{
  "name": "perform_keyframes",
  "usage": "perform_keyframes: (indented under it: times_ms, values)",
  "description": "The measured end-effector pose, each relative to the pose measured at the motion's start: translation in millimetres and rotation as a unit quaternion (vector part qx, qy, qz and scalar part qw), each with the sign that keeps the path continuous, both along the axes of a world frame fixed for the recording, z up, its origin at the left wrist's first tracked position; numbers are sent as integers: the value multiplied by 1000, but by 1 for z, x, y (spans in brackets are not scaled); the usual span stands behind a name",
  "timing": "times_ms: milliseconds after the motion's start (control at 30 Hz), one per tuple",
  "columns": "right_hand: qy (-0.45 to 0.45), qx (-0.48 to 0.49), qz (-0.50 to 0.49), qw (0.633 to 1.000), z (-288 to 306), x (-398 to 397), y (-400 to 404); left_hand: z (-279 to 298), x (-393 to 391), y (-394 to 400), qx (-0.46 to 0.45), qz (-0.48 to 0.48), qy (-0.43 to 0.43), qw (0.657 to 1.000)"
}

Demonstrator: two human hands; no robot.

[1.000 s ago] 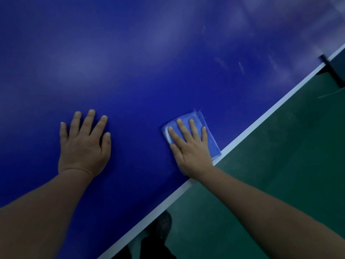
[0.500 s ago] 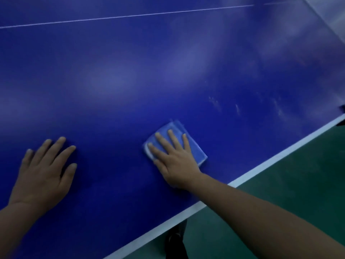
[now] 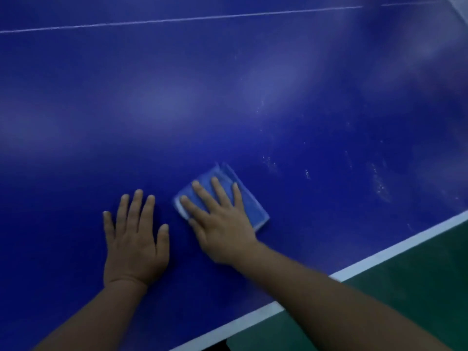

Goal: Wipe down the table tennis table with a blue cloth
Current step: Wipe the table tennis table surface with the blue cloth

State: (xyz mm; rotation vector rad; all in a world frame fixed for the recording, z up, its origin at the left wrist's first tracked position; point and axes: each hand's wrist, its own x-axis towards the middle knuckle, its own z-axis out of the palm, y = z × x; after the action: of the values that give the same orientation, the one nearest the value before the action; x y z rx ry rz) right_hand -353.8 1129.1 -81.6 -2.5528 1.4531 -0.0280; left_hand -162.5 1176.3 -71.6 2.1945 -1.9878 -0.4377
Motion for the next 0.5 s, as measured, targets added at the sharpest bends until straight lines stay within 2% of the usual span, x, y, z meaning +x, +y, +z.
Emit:
perform_keyframes:
  times_ms: [67,133,167,233,300,333,367,400,467,500]
  values:
    - [31,-11,-44,998,-1,-24,-43,-1,1,-2,13,-7,-6,1000]
    - [65,-8,-203,977,-1,-74,-75,1,0,-3,22,-13,-12,1000]
    - [63,-5,-301,952,1,-107,-82,1,0,-3,24,-13,-14,1000]
    - [28,19,-482,876,8,-167,-77,2,1,-4,24,-13,-14,1000]
    - [8,30,-588,808,12,-186,-60,3,1,-3,25,-16,-12,999]
    - [20,20,-604,796,10,-174,-54,3,1,-3,25,-15,-11,1000]
    - [35,6,-588,808,9,-150,-50,3,1,-4,26,-15,-11,999]
    - [37,-9,-540,841,6,-119,-44,4,1,-4,28,-15,-11,999]
    - [17,-43,-349,936,1,-50,-20,5,1,-5,33,-16,-14,999]
    - [3,-40,-238,970,0,-27,-3,5,1,-5,35,-15,-17,999]
